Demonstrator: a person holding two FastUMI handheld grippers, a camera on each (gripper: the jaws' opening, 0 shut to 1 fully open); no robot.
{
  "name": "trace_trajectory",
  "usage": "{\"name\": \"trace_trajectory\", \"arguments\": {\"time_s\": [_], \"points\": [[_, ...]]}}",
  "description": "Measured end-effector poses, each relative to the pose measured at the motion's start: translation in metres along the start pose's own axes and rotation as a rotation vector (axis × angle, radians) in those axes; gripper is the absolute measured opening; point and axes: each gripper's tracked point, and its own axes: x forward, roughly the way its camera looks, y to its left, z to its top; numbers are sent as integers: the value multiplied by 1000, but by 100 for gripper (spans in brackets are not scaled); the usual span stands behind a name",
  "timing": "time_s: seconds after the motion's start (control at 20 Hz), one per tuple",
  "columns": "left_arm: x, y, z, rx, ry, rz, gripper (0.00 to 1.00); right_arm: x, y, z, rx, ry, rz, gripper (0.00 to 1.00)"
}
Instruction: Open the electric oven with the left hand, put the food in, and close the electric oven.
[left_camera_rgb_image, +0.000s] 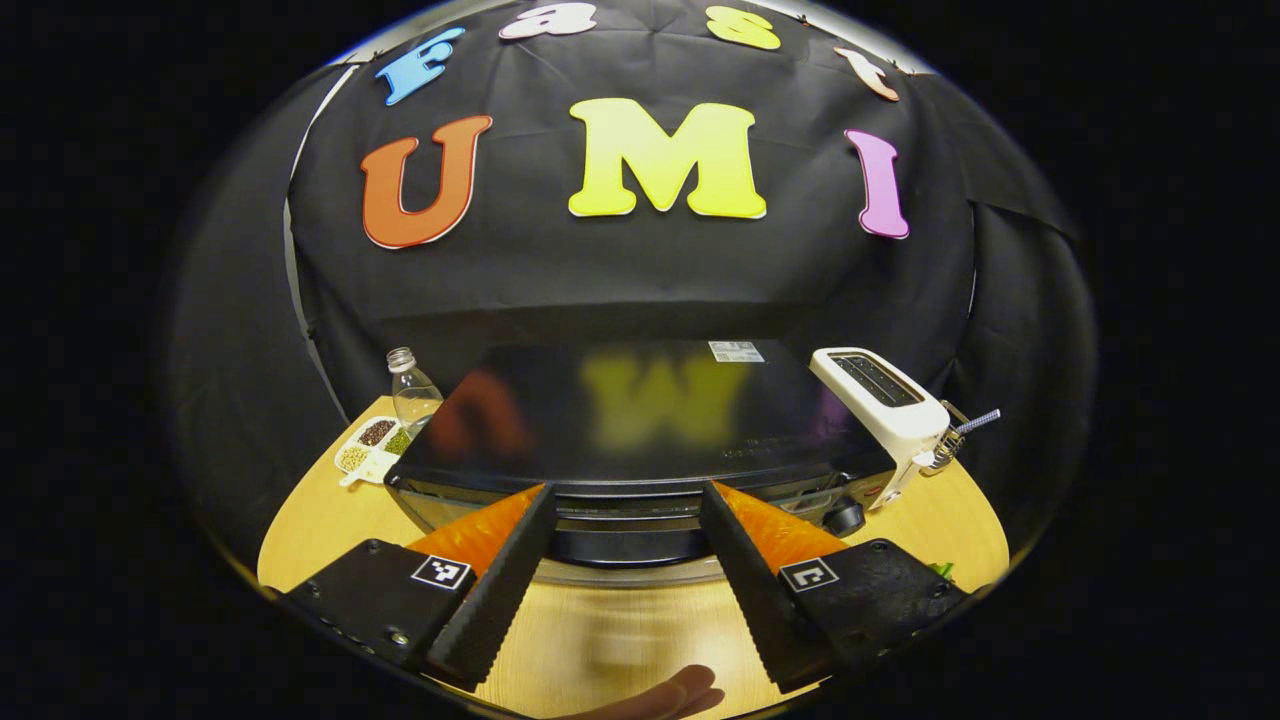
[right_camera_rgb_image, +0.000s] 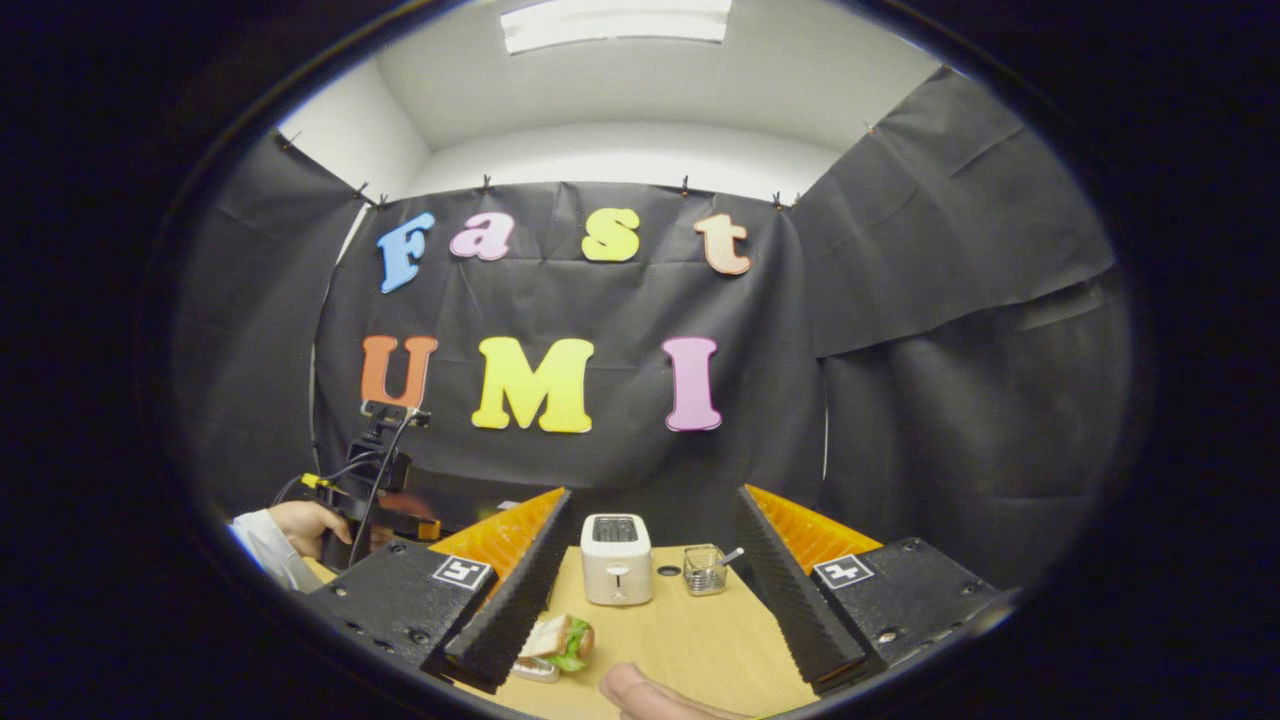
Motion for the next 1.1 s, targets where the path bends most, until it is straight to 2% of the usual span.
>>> {"name": "trace_trajectory", "arguments": {"time_s": [0.55, 0.6, 0.65, 1.1], "points": [[-40, -3, -39, -2, -80, 3, 96, -19, 0, -1, 12, 7, -13, 100], [-44, -3, -44, -2, -82, 4, 96, -20, 0, -1, 11, 7, -14, 94], [-48, -3, -49, -2, -86, 4, 96, -22, 1, -1, 7, 8, -15, 100], [-70, -7, -107, 5, -79, 5, 96, -32, 8, -4, -15, 23, -16, 100]]}}
